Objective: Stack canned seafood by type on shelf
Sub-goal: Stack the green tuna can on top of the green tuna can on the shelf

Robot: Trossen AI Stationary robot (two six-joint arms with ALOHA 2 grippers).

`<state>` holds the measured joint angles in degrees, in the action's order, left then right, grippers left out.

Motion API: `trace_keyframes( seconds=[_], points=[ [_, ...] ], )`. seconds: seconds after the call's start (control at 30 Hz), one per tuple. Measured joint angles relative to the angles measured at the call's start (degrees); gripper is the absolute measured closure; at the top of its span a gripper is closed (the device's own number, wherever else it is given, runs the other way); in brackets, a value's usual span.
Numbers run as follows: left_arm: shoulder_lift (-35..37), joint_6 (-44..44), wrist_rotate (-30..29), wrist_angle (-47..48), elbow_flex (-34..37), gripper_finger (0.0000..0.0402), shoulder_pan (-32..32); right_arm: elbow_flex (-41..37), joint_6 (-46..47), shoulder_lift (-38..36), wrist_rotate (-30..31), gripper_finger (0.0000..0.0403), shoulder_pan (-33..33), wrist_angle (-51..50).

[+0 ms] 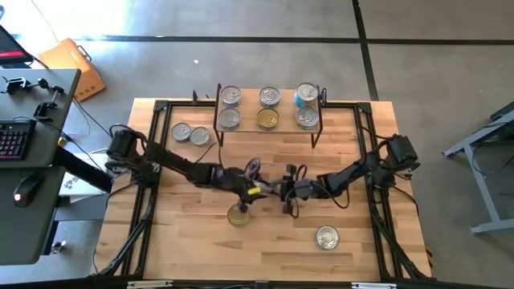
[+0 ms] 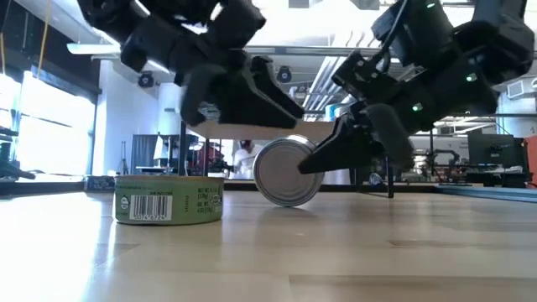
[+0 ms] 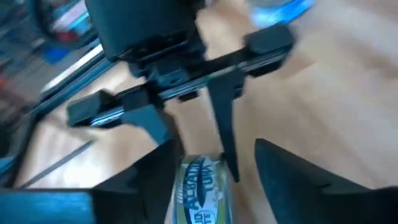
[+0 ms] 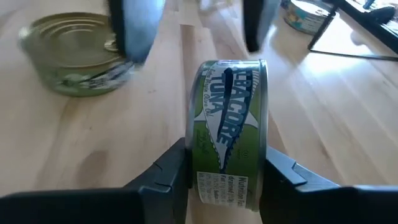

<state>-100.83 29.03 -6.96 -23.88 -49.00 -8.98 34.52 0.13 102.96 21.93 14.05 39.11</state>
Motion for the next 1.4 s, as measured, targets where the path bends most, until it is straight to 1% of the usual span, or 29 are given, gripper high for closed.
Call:
trace_keyframes(
  seconds=[0.07,0.1,0.2,0.33,0.47,0.53,0.63,0.67,0.7,0.8,0.87,0.93,1.03,1.13,1.2,1.27,1.4],
  points=[
    [-0.8,-1.3,-6.7,2.7,-1.6,0.0172,-0.9,0.0,0.0,0.0,-0.7,0.0285,-0.7,0.1],
    [-0.9,-1.8,-8.4,4.1,-2.2,0.0164,-1.0,0.2,0.1,0.0,-0.8,0.0285,-0.9,-0.1],
    [-0.9,-4.8,-8.7,7.8,-3.3,0.0155,-0.4,0.9,0.0,0.0,-1.5,0.0285,-1.3,-0.7],
    [-0.9,-6.8,-8.1,11.9,-3.6,0.0159,1.0,2.1,-0.4,0.0,-2.7,0.0285,-1.3,-1.4],
    [-1.6,-6.9,-6.4,12.8,-3.6,0.0184,1.8,3.1,-0.1,0.0,-2.8,0.0285,-1.3,-4.0],
    [-1.6,-6.8,-5.6,12.8,-3.6,0.0208,1.8,3.3,0.0,0.0,-2.9,0.0285,-1.3,-4.1],
    [-1.6,-6.8,-5.1,12.9,-3.6,0.0259,1.7,3.3,0.6,0.0,-3.2,0.0284,-1.3,-4.2],
    [-1.6,-7.0,-4.8,12.9,-3.6,0.0274,1.7,3.3,1.2,0.0,-3.7,0.0275,-1.3,-4.2],
    [-1.6,-7.1,-4.7,13.1,-3.6,0.0279,1.6,3.3,2.1,0.0,-4.2,0.0258,-1.3,-4.2],
    [-1.5,-6.7,-5.5,13.9,-3.6,0.0279,0.7,3.3,4.4,-1.5,-6.5,0.0191,-1.2,-6.3],
    [-0.7,-7.5,-8.0,14.8,-3.6,0.0279,-0.4,3.4,8.1,-3.8,-6.6,0.0154,-1.2,-10.8],
    [1.0,-8.3,-12.8,17.2,-3.8,0.0279,-1.8,3.4,12.0,-6.7,-6.4,0.0133,-1.0,-16.9],
    [4.4,-9.7,-21.3,23.5,-5.3,0.0279,-3.2,3.4,14.4,-10.3,-6.4,0.0124,0.4,-23.9],
    [8.5,-9.3,-26.9,27.2,-7.3,0.0279,-3.5,3.4,14.1,-12.4,-6.2,0.0125,1.8,-26.0],
    [11.5,-7.6,-28.6,26.6,-9.2,0.0279,-3.1,3.4,13.3,-12.6,-5.2,0.0125,2.5,-25.5],
    [14.0,-4.8,-29.2,24.7,-11.2,0.0279,-1.5,3.4,12.9,-12.6,-3.7,0.0125,2.9,-24.7],
    [15.5,5.8,-29.0,21.6,-15.1,0.0279,5.7,3.3,13.0,-12.0,-0.8,0.0125,3.1,-24.2]
  ],
)
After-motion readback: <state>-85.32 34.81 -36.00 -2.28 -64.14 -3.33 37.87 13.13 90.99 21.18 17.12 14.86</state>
